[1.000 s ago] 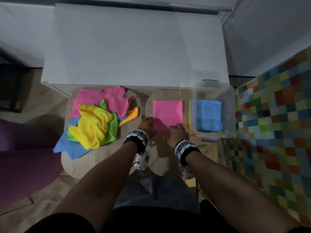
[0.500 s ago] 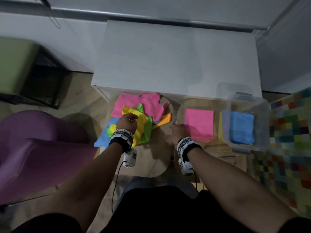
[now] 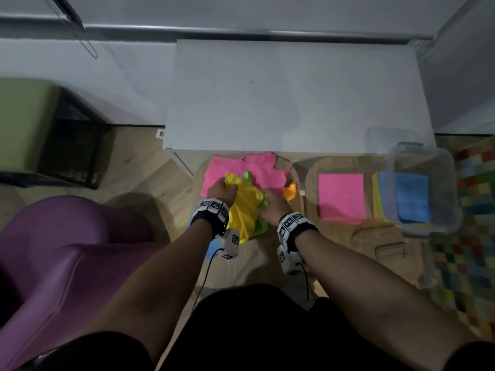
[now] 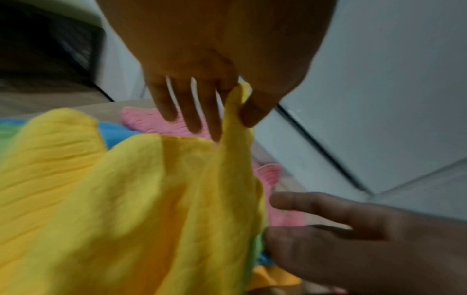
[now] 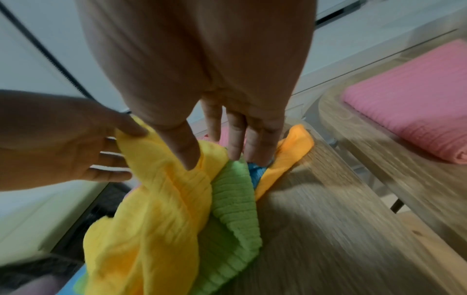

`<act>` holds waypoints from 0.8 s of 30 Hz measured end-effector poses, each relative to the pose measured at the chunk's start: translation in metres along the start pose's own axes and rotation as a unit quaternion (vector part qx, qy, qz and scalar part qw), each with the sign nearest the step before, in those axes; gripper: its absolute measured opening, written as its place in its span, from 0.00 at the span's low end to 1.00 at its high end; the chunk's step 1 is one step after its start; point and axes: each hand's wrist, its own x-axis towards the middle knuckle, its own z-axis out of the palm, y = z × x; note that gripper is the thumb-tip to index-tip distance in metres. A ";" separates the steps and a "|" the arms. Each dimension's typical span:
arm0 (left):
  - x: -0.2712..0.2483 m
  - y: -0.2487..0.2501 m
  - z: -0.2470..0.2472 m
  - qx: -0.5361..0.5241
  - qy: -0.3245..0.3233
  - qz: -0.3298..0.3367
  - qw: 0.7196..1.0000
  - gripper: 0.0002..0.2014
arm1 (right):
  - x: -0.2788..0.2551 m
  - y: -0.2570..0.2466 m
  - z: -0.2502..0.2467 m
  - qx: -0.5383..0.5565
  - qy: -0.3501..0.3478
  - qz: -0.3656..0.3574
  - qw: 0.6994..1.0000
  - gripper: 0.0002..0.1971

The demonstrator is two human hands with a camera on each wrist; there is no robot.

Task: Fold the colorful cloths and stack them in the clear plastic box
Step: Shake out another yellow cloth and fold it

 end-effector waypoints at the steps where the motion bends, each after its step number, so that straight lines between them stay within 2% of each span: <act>1: -0.002 0.005 -0.003 -0.048 -0.025 0.012 0.998 0.21 | 0.000 -0.003 -0.003 0.013 0.017 -0.001 1.000 0.31; 3: -0.003 0.016 -0.010 -0.135 -0.066 0.035 0.988 0.22 | 0.003 -0.005 -0.008 0.048 0.043 -0.005 0.998 0.39; 4: -0.004 0.022 -0.015 -0.168 -0.073 0.042 0.982 0.23 | 0.004 -0.009 -0.012 0.060 0.045 -0.013 0.997 0.39; 5: -0.005 0.027 -0.021 -0.197 -0.073 0.038 0.977 0.25 | 0.002 -0.015 -0.018 0.061 0.038 -0.020 0.997 0.36; 6: -0.007 0.033 -0.028 -0.225 -0.069 0.040 0.971 0.25 | 0.001 -0.020 -0.024 0.043 0.031 -0.036 0.998 0.26; 8: -0.014 0.050 -0.044 -0.258 -0.052 0.064 0.963 0.17 | -0.006 -0.031 -0.039 0.021 0.022 -0.055 0.998 0.02; 10: -0.020 0.063 -0.062 -0.267 -0.028 0.093 0.959 0.11 | -0.005 -0.033 -0.049 0.057 0.033 -0.064 0.996 0.15; 15: -0.032 0.081 -0.102 -0.258 0.021 0.135 0.957 0.08 | -0.014 -0.046 -0.086 0.209 0.113 -0.079 0.968 0.05; 16: -0.035 0.084 -0.106 -0.250 0.019 0.140 0.958 0.09 | -0.015 -0.049 -0.093 0.215 0.124 -0.097 0.964 0.08; 19: -0.038 0.091 -0.110 -0.222 0.019 0.163 0.961 0.13 | -0.019 -0.061 -0.105 0.187 0.126 -0.136 0.965 0.09; 22: -0.045 0.097 -0.117 -0.197 0.047 0.189 0.961 0.10 | -0.023 -0.069 -0.110 0.113 0.091 -0.143 0.979 0.07; 24: -0.048 0.100 -0.127 -0.161 0.093 0.212 0.960 0.11 | -0.028 -0.071 -0.120 0.082 0.144 -0.160 0.973 0.07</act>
